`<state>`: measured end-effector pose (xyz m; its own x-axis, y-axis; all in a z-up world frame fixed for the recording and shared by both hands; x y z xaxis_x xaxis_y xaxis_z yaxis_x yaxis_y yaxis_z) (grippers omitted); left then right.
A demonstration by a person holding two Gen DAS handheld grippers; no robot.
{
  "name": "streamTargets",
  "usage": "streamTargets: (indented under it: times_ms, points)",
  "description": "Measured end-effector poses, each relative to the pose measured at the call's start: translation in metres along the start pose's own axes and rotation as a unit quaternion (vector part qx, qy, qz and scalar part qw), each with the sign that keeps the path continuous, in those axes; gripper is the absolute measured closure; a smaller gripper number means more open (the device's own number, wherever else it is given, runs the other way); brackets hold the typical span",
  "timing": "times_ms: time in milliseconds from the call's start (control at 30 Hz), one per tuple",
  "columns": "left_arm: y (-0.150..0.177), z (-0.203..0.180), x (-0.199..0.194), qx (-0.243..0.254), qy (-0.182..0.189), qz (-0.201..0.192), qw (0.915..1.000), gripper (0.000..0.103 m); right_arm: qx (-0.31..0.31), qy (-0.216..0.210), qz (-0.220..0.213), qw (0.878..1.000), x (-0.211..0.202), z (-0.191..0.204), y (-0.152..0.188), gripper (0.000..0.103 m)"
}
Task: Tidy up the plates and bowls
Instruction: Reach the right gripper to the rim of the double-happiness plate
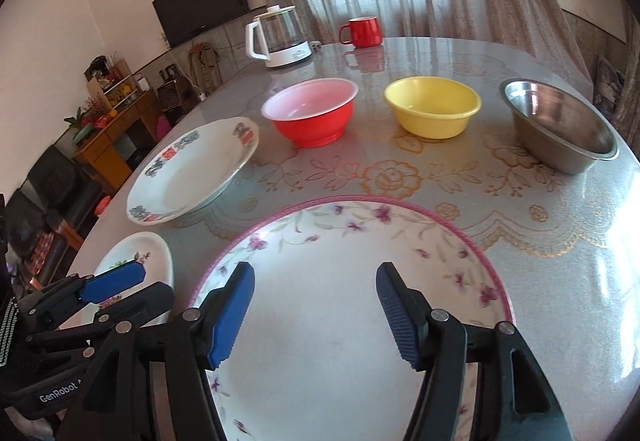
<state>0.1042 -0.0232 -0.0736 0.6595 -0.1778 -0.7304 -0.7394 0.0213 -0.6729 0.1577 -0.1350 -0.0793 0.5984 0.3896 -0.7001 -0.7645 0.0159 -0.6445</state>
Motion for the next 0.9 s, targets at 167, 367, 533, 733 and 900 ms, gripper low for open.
streamTargets:
  times_ms: [167,367,533,733,900]
  points:
    - [-0.013,0.032,-0.005,-0.032,-0.009,-0.010,0.9994,0.052,0.018,-0.068,0.029,0.997,0.020,0.024,-0.004,0.038]
    - [-0.031,0.086,-0.005,-0.075,-0.022,-0.014,0.9969,0.052,0.049,-0.129,0.051,0.989,0.041,0.047,-0.015,0.038]
    - [-0.051,0.128,0.003,-0.089,-0.036,-0.027,0.9950,0.041,0.063,-0.157,0.056,0.984,0.058,0.063,-0.036,0.038]
    - [-0.069,0.164,0.037,-0.102,-0.035,-0.004,0.9941,0.039,0.092,-0.158,0.059,0.981,0.088,0.069,-0.062,0.038]
    - [-0.084,0.179,0.065,-0.110,-0.022,0.017,0.9935,0.041,0.103,-0.150,0.070,0.981,0.112,0.068,-0.068,0.038]
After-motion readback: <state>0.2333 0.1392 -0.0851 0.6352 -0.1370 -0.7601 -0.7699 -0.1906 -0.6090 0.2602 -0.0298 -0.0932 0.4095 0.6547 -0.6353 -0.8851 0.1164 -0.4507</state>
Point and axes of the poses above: each gripper's, at about its wrist camera, not at the fingertips, and x roughly the way its jaws point, z to its left, y to its underside, the point moved 10 cm from there along x, roughly the way its jaws point, and after that the axes turned 5 degrees about -y, right-handed, at the moved point
